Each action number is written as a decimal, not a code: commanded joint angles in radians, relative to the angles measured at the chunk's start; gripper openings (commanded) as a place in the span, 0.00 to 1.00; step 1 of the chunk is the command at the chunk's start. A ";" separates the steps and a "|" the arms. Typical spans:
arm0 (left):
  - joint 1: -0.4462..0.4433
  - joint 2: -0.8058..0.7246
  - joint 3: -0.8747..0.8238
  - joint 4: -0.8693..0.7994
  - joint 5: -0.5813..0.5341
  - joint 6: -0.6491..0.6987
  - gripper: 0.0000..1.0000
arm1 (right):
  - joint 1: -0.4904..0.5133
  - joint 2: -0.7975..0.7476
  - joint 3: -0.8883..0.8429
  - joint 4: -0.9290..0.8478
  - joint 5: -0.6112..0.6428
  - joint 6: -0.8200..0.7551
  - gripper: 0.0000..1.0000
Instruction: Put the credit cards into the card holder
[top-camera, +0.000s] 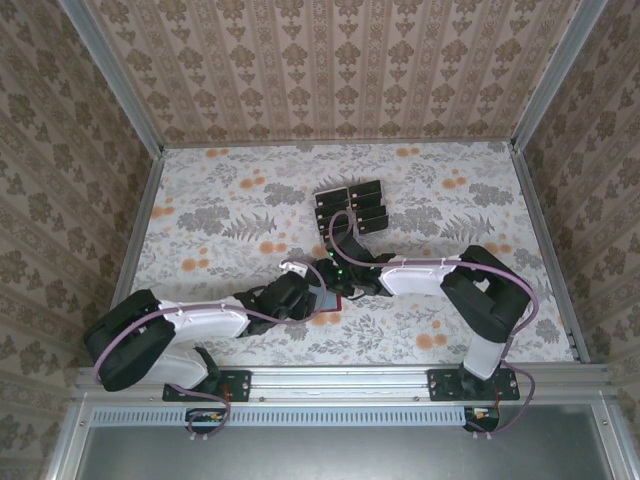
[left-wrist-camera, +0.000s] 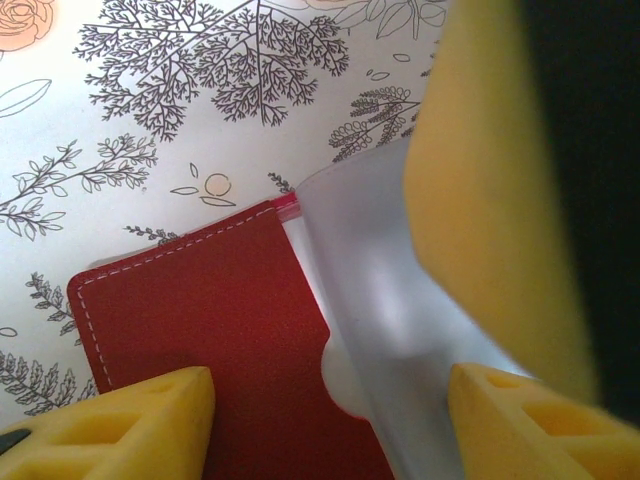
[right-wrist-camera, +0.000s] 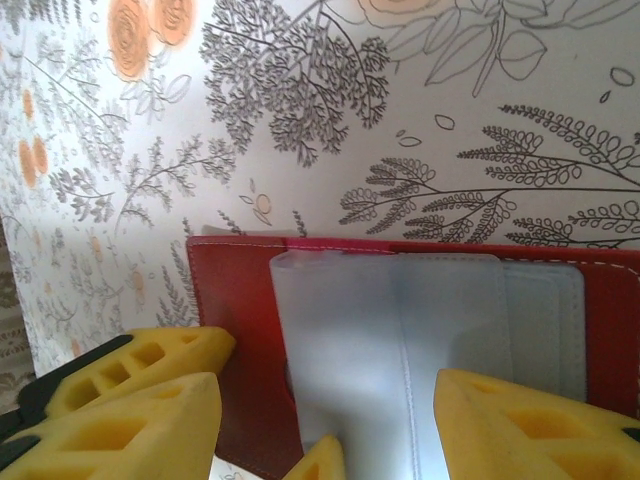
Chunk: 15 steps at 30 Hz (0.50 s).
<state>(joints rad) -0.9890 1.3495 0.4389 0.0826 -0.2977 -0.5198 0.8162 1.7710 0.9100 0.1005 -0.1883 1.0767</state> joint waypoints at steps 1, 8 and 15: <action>-0.008 0.014 -0.023 -0.020 -0.009 -0.016 0.63 | 0.004 0.038 0.029 0.013 -0.026 -0.006 0.59; -0.008 0.005 -0.037 -0.011 -0.017 -0.018 0.63 | 0.004 0.073 0.035 0.019 -0.035 0.000 0.59; -0.008 -0.028 -0.080 -0.005 -0.046 -0.055 0.63 | 0.004 0.079 0.031 0.028 -0.039 0.009 0.59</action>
<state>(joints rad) -0.9897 1.3365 0.4049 0.1226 -0.3180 -0.5320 0.8158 1.8156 0.9352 0.1349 -0.2119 1.0771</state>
